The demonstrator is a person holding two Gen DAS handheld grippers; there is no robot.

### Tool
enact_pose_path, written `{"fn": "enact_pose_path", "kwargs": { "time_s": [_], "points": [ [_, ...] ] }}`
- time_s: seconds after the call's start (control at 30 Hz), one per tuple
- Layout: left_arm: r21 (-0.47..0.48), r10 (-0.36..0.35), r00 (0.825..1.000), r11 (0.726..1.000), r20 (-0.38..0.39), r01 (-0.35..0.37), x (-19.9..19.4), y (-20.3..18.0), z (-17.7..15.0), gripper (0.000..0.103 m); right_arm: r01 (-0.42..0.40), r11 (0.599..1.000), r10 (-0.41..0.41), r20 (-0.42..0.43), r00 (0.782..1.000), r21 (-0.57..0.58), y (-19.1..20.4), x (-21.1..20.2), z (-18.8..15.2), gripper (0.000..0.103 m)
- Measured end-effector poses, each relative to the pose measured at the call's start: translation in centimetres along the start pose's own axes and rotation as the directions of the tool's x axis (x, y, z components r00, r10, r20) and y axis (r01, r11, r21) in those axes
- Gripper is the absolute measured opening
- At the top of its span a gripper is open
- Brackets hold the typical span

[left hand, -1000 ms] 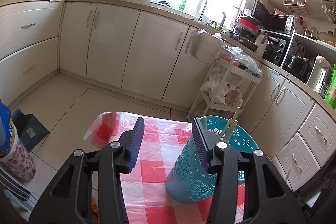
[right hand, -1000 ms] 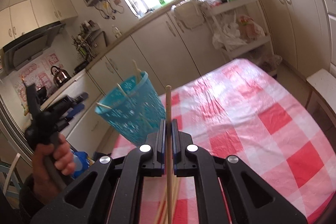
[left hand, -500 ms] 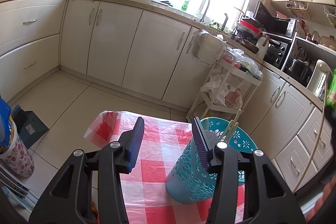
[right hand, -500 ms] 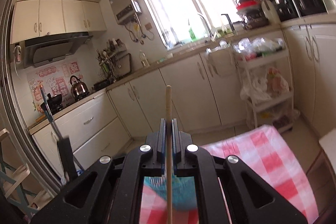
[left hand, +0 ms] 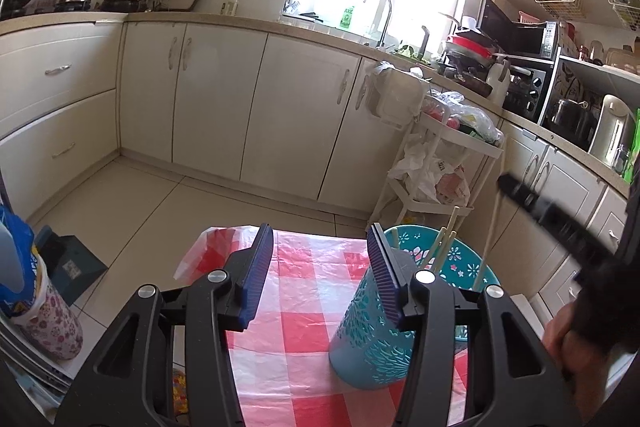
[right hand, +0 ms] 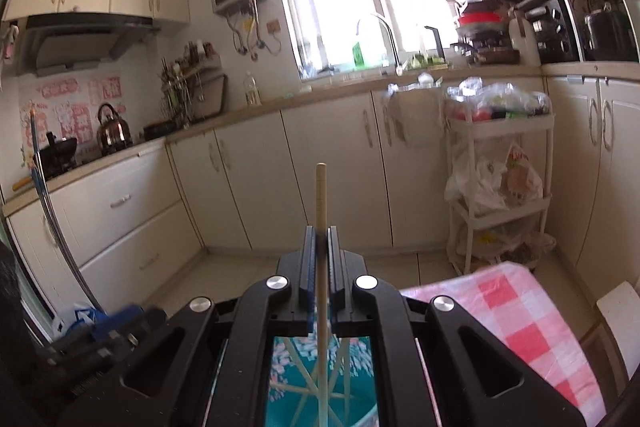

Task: Organize utensils
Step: 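Lower the stick into the teal cup and open the right gripper, then move the right gripper to the stick pile and grasp a stick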

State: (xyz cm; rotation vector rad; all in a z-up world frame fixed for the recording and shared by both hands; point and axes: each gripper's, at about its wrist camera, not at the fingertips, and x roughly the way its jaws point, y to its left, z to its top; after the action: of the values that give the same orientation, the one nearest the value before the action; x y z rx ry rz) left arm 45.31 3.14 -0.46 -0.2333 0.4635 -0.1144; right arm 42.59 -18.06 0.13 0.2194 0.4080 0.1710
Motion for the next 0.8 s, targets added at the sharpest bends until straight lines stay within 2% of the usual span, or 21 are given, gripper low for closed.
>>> {"fn": "enact_pose_path", "kwargs": {
  "time_s": [0.1,0.2,0.37,0.5,0.63,0.8],
  "points": [
    [0.003,0.002,1.0,1.0,0.002,-0.002,-0.2,-0.2,0.0,0.047,-0.001,1.0,0.001,-0.058,0.998,-0.005,-0.2,0.7,-1.6,0.008],
    [0.001,0.006,1.0,1.0,0.001,-0.006,-0.2,-0.2,0.0,0.048,-0.01,1.0,0.009,-0.071,0.997,-0.016,-0.1,0.0,-2.2,0.022],
    [0.009,0.012,1.0,1.0,-0.002,-0.012,-0.2,-0.4,-0.2,0.048,-0.034,0.999,0.033,-0.069,0.997,-0.01,-0.2,-3.0,-2.8,0.022],
    [0.014,0.016,1.0,1.0,-0.004,-0.016,-0.2,-0.4,-0.3,0.049,-0.034,0.999,0.037,-0.12,0.992,0.028,-1.2,-5.2,-4.7,0.023],
    [0.022,0.022,1.0,1.0,-0.006,-0.022,-0.1,-0.4,-0.3,0.049,0.001,0.998,0.014,-0.252,0.968,0.06,-2.8,-6.3,-8.9,0.023],
    [0.03,0.028,1.0,0.999,-0.013,-0.028,0.1,-0.4,-0.5,0.05,0.055,0.996,-0.021,-0.414,0.91,0.072,-4.3,-6.1,-14.0,0.023]
  ]
}}
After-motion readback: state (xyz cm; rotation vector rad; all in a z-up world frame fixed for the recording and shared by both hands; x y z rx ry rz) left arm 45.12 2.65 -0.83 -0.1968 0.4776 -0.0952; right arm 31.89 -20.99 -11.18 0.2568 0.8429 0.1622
